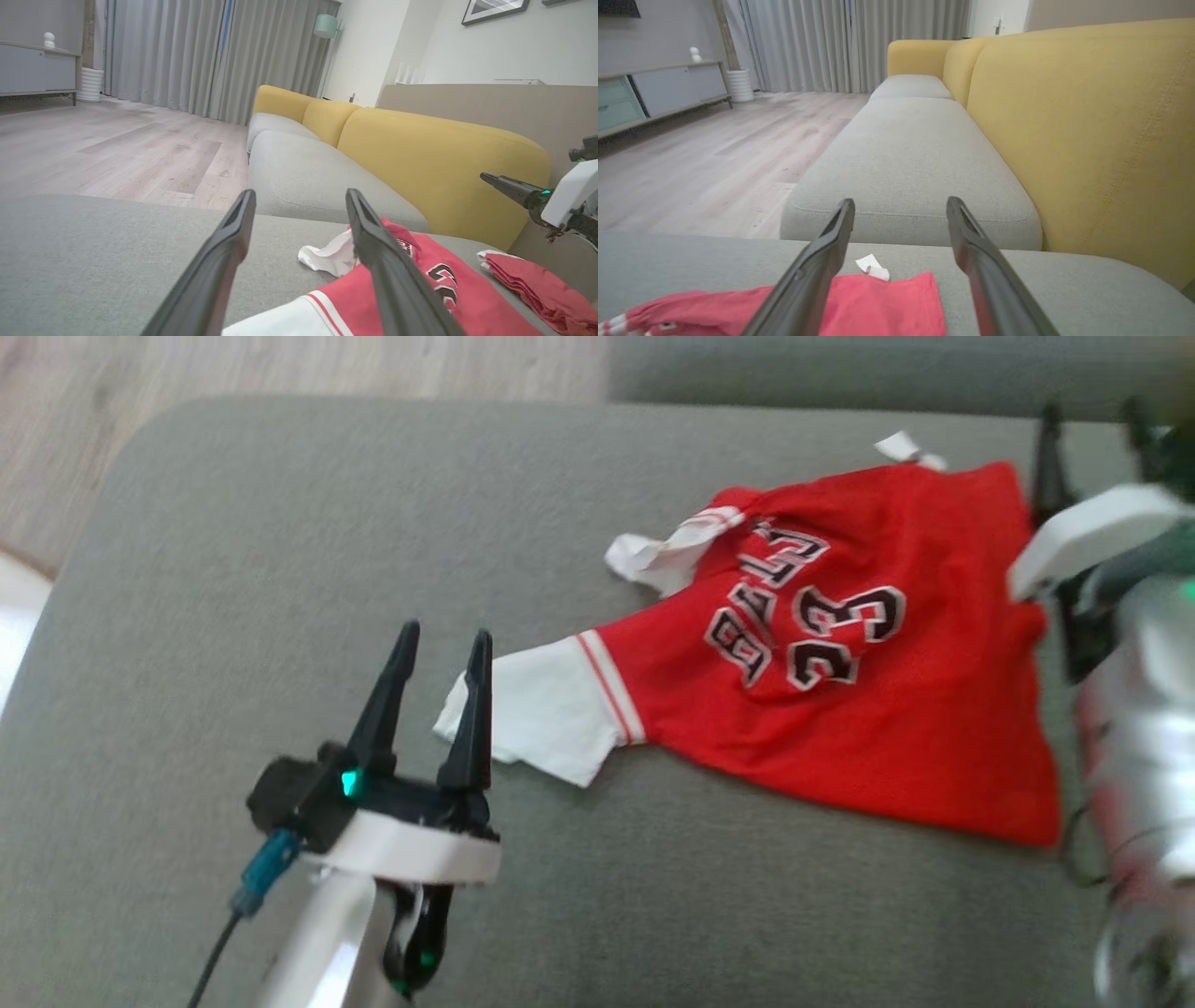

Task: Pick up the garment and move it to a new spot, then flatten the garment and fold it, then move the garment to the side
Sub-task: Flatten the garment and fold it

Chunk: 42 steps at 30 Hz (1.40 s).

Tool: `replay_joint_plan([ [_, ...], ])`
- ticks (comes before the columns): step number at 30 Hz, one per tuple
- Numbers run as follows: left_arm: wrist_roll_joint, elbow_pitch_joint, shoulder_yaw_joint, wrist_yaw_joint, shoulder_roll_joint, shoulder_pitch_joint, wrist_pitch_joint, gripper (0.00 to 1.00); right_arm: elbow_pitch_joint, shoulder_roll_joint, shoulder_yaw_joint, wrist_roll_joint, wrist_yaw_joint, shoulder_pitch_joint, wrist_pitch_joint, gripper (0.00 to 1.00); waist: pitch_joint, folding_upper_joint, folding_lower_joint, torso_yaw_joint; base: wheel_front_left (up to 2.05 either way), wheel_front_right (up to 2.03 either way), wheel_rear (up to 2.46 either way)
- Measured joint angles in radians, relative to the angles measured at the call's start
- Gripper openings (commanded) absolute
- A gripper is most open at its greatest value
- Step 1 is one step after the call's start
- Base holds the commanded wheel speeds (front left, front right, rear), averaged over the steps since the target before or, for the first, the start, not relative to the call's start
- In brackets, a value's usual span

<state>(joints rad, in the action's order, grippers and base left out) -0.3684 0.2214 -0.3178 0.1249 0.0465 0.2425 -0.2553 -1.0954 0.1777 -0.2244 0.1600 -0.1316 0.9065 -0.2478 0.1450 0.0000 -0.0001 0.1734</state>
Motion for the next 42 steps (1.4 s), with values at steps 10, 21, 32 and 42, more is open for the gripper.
replay_joint_plan([
  [10, 0.0, 0.004, 0.03, 0.0, 0.001, -0.072, 0.0, 1.0, 0.451, -0.08, 0.129, -0.314, 0.0, -0.455, -0.003, 1.0, -0.087, 0.0, -0.0002, -0.085, 0.0, 0.0, 0.0],
  [21, 0.009, 0.035, 0.034, 0.0, 0.001, -0.108, 0.0, 1.0, 0.747, -0.131, 0.174, -0.399, 0.0, -0.853, -0.003, 1.0, -0.117, 0.0, 0.0, -0.143, 0.0, 0.0, 0.0],
  [32, 0.062, 0.225, 0.053, -0.057, 0.001, -0.103, 0.0, 1.0, 0.778, -0.132, 0.178, -0.426, 0.0, -0.854, -0.003, 1.0, -0.105, 0.0, 0.0001, -0.16, 0.0, 0.0, 0.0],
  [42, 0.07, 0.461, 0.093, -0.162, 0.002, 0.016, 0.003, 1.0, 0.778, -0.132, 0.194, -0.442, 0.0, -0.849, -0.003, 1.0, -0.075, 0.0, 0.0001, -0.18, 0.0, 0.0, 0.0],
])
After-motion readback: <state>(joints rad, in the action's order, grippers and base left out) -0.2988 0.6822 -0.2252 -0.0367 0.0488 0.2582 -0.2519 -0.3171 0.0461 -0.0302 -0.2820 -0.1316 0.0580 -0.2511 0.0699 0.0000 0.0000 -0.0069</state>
